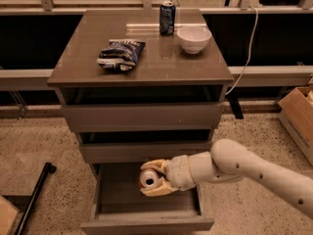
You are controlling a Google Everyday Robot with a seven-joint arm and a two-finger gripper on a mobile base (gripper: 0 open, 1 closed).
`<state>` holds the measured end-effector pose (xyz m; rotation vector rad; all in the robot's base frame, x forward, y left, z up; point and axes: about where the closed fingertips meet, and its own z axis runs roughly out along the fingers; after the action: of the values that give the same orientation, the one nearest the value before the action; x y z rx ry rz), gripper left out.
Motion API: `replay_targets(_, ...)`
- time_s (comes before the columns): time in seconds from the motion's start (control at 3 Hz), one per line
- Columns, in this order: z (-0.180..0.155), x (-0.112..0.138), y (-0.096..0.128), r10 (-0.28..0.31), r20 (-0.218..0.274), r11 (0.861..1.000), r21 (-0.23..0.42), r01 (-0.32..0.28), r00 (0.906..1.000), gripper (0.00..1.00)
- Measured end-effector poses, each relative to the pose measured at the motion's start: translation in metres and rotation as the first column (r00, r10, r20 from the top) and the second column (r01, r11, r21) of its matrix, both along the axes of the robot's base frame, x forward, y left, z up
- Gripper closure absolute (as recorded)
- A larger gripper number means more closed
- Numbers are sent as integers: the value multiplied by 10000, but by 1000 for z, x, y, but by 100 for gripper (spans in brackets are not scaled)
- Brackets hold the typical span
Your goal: Pick coke can from bottom drawer and place on counter
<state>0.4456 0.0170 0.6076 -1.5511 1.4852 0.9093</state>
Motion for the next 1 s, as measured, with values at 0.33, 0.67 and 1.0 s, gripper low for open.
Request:
replay_targets(0.33, 56, 0, -6, 437, 428, 9989, -180, -430, 9981, 100)
replay_targets(0.67, 112, 29, -22, 261, 792, 9980, -587, -215, 9965, 100)
replay_targets(1.0, 173, 49, -26, 153, 1377, 9883, -1522, 59, 9904, 100)
